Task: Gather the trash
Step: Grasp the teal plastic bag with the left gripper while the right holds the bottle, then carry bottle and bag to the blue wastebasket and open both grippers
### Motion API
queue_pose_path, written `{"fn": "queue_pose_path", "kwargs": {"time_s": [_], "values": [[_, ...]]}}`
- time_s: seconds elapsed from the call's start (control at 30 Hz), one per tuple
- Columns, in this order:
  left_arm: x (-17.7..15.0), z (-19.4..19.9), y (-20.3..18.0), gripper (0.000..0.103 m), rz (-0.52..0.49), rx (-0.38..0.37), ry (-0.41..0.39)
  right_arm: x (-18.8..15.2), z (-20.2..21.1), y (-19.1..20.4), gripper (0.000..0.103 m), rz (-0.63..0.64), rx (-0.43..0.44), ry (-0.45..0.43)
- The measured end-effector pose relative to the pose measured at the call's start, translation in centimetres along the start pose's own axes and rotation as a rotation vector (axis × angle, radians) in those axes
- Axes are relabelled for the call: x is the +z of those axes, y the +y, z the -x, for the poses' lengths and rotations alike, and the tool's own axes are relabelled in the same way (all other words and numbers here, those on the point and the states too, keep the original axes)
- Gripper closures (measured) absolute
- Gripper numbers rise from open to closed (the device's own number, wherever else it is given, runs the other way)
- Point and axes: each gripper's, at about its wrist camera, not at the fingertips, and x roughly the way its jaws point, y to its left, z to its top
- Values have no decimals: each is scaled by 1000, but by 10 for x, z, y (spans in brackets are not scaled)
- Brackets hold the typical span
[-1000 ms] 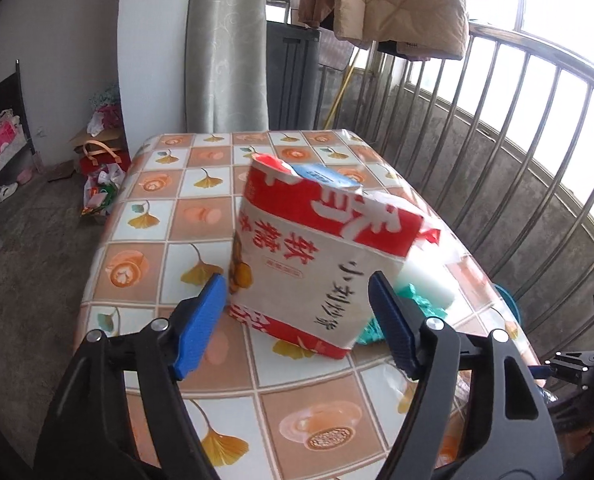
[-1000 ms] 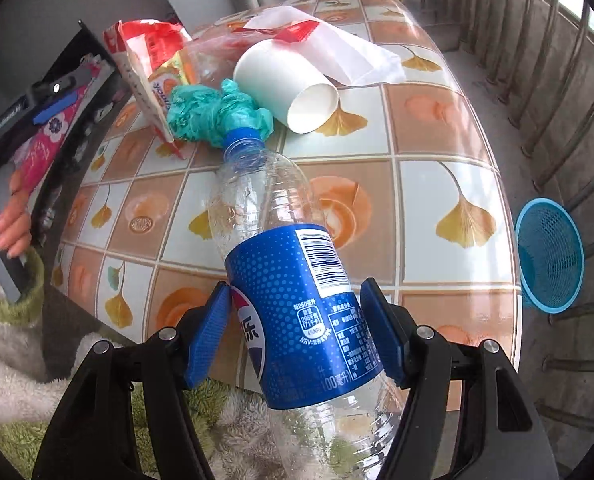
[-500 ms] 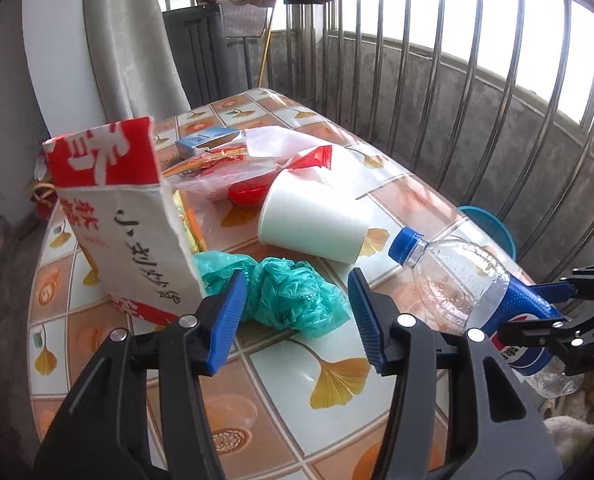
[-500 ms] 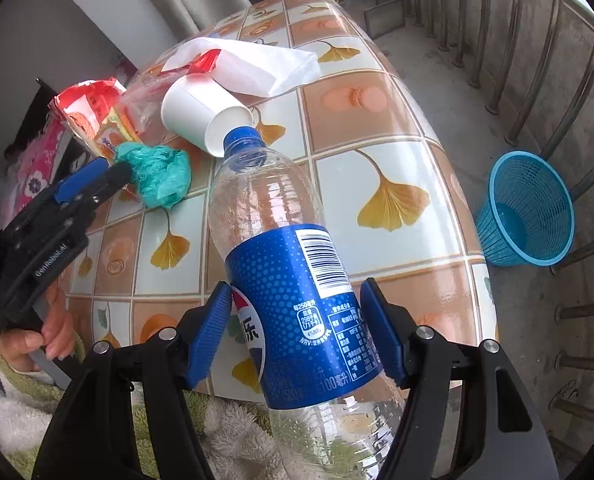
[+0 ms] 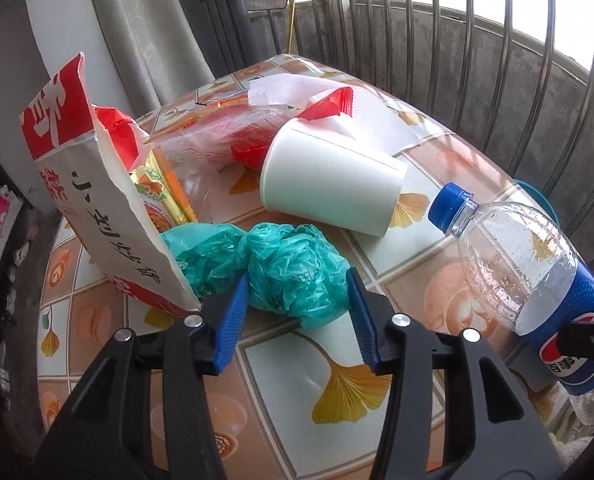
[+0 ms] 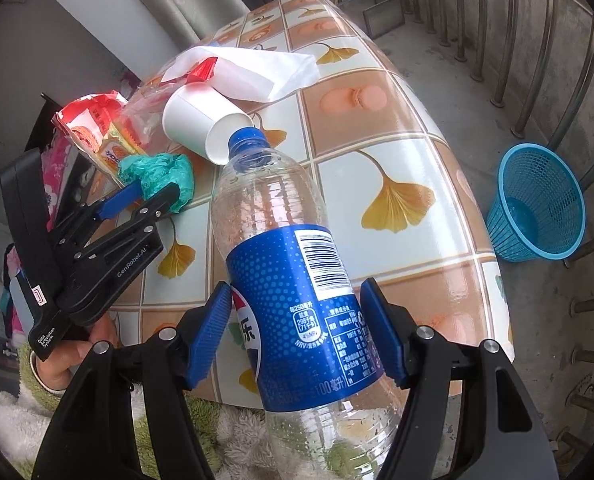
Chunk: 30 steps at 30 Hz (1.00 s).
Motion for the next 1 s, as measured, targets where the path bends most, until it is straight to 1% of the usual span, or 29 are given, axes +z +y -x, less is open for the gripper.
{"fn": "queue_pose_path", "kwargs": {"time_s": [0.17,0.27,0.3,0.43,0.47,0.5,0.6,0.67,0.7,0.87,1.0], "values": [[-5,7,2,64,4,-29,-3,-1,-1,0,38,-5,13,-4],[-8,18,2,65,2,-87,-6,0,-1,-1,38,-10,13,-3],[-9,23,3,65,4,-121,-2,0,-1,-1,38,-14,13,-2],[-16,35,8,65,22,-316,52,-1,0,-5,38,-33,23,5],[-18,37,8,63,24,-347,63,-1,0,-6,38,-38,28,9],[-20,40,10,63,23,-362,70,0,0,-7,38,-43,33,12],[-25,43,15,52,38,-378,79,0,-2,-8,38,-52,49,24],[-25,42,21,32,65,-386,86,1,-4,-8,38,-59,64,39],[-24,40,23,30,84,-388,89,2,-6,-9,38,-63,75,50],[-19,23,26,30,162,-438,142,6,-17,-11,36,-83,118,76],[-20,5,22,30,214,-425,197,7,-27,-17,35,-126,180,92]]}}
